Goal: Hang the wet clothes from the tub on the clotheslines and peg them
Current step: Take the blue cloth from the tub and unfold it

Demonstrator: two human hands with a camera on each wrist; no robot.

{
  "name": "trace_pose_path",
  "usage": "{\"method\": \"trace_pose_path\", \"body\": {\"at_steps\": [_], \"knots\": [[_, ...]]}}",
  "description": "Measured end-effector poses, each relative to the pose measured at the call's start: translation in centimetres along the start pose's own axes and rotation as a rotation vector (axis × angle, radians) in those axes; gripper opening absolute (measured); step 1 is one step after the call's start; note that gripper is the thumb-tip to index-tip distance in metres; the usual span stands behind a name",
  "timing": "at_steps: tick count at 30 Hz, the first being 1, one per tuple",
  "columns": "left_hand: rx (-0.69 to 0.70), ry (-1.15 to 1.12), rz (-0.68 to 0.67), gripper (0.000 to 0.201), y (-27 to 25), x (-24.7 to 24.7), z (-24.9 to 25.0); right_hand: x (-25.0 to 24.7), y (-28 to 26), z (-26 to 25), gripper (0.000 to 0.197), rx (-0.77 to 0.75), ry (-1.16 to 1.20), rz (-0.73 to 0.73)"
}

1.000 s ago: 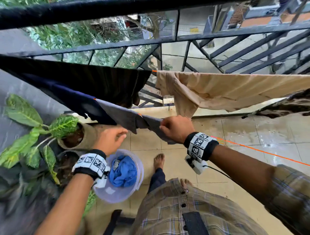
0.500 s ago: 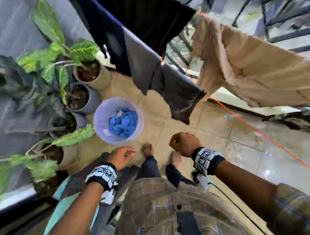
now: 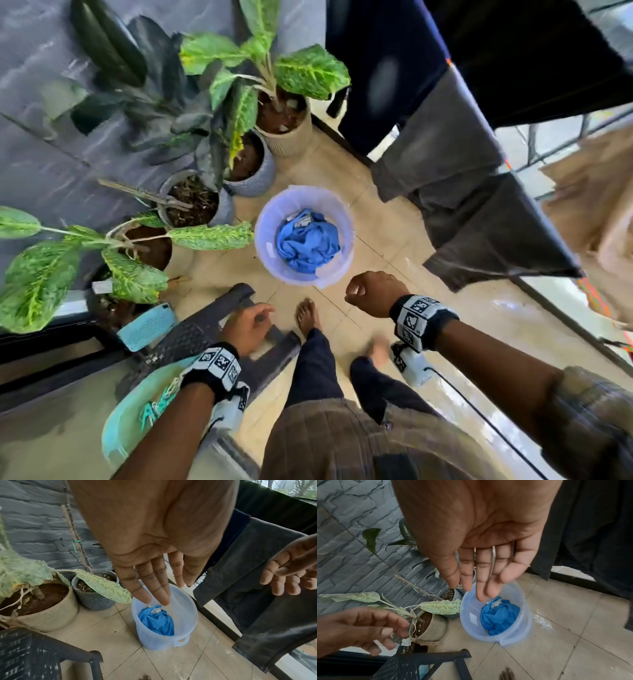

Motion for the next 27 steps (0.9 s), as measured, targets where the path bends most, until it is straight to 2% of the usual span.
{"method": "trace_pose_path", "body": {"at_steps": [2, 6, 11, 15, 22, 24, 27], "knots": [[-0.025, -0.086, -0.010, 0.030, 1.7, -1.3, -0.9, -1.1, 2.5, -2.2, 0.020, -0.011, -0.006, -0.001], [-0.031, -0.148, 0.014, 0.018, 4.6, -4.3, -0.9, -2.4, 7.4, -5.7, 0.022, -0.020, 0.031, 0.001], [-0.050, -0.160, 0.072, 0.025, 10.2, -5.9, -3.4, -0.9, 15.2, -7.9, 0.019, -0.028, 0.105, -0.014], [-0.096, -0.178, 0.065, 0.031, 16.6, -3.6, -6.1, 2.7, 23.6, -7.0, 0.018, -0.039, 0.115, -0.031], [-0.011, -0.058, 0.095, 0.070, 28.2, 0.7, -11.4, 9.7, 38.7, -4.8, 0.017, -0.099, -0.050, -0.108], [0.009, -0.078, 0.105, 0.078, 30.2, 1.8, -12.8, 11.1, 41.7, -4.3, 0.022, -0.088, -0.097, -0.155], [0.010, -0.128, 0.192, 0.078, 31.7, 2.4, -13.8, 12.9, 45.3, -3.3, 0.030, -0.025, -0.122, -0.141]]}}
Point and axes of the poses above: each hand's wrist, its own y-axis towards the middle knuckle, its own x-axis out of the palm, z = x × y, the point moved 5 cm from there along y, towards the middle knuckle, and after that the axes turned 4 degrees about y, right-handed, at the moved point
